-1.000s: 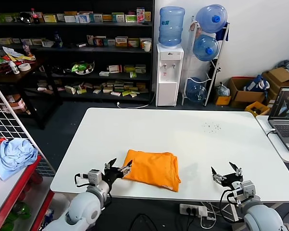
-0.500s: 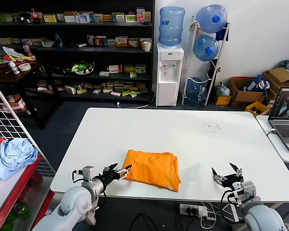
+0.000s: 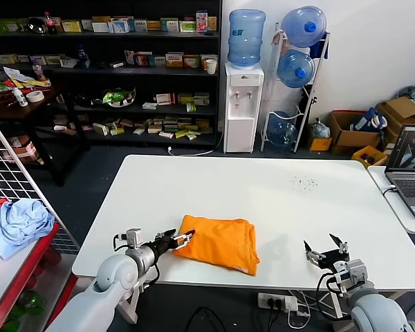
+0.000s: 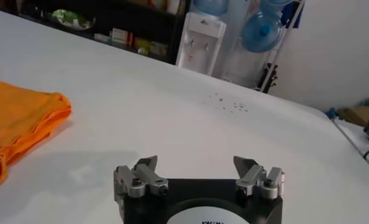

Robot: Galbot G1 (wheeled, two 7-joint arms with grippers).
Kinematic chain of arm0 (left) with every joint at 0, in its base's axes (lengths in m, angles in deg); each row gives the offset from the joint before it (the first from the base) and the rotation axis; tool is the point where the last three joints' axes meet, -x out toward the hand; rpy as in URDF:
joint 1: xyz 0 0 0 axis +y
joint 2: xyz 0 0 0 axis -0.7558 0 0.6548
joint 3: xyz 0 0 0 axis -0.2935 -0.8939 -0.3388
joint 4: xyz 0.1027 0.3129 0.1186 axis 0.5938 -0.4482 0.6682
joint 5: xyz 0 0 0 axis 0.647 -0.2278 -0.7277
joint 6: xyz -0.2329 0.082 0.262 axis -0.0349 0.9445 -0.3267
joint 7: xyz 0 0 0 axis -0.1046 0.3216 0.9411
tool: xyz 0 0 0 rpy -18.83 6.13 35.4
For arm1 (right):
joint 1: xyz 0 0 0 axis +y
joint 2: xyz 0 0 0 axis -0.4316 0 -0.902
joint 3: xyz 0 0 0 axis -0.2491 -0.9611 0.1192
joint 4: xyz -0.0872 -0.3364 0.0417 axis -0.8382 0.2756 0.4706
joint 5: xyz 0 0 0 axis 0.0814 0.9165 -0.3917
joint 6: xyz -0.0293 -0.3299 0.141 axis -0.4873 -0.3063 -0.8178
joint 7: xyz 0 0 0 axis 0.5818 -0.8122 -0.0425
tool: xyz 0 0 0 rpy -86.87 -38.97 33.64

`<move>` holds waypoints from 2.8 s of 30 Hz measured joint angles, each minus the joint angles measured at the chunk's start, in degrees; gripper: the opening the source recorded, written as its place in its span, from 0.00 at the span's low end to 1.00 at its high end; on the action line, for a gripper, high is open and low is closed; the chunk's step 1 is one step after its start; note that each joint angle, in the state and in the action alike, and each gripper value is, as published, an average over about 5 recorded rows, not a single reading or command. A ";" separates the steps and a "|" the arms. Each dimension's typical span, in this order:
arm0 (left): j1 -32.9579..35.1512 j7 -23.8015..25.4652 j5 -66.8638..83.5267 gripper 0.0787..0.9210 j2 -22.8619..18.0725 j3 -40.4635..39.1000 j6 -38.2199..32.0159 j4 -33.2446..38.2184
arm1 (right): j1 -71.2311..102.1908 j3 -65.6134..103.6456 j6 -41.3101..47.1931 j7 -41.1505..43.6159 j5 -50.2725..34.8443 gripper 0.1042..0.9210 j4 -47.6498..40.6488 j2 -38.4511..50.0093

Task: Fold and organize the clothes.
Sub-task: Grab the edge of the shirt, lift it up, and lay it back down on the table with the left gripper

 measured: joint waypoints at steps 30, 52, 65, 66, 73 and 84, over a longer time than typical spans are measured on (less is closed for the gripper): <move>1.82 -0.35 0.36 0.05 0.56 2.31 0.73 2.37 | -1.05 -0.88 0.35 -0.38 -0.60 0.88 0.68 0.33; 0.79 -5.61 -19.20 0.05 18.26 12.20 -4.01 -2.30 | -3.04 -2.61 0.05 -0.18 -1.78 0.88 1.14 0.95; -1.68 -8.46 -46.03 0.05 24.46 14.64 -14.25 -9.14 | -3.01 -3.15 -0.08 -0.14 -1.36 0.88 1.66 0.50; -1.61 -8.51 -46.83 0.05 24.57 14.62 -14.56 -9.05 | -2.95 -3.18 -0.07 -0.15 -1.27 0.88 1.72 0.40; 0.34 -9.05 -47.24 0.05 24.16 13.51 -14.40 -5.62 | -2.21 -2.91 -0.04 -0.22 -0.42 0.88 2.43 -0.41; 4.63 -11.66 -38.63 0.05 20.27 8.12 -9.51 4.99 | -0.41 -2.12 -0.35 -0.22 1.30 0.88 2.71 -1.70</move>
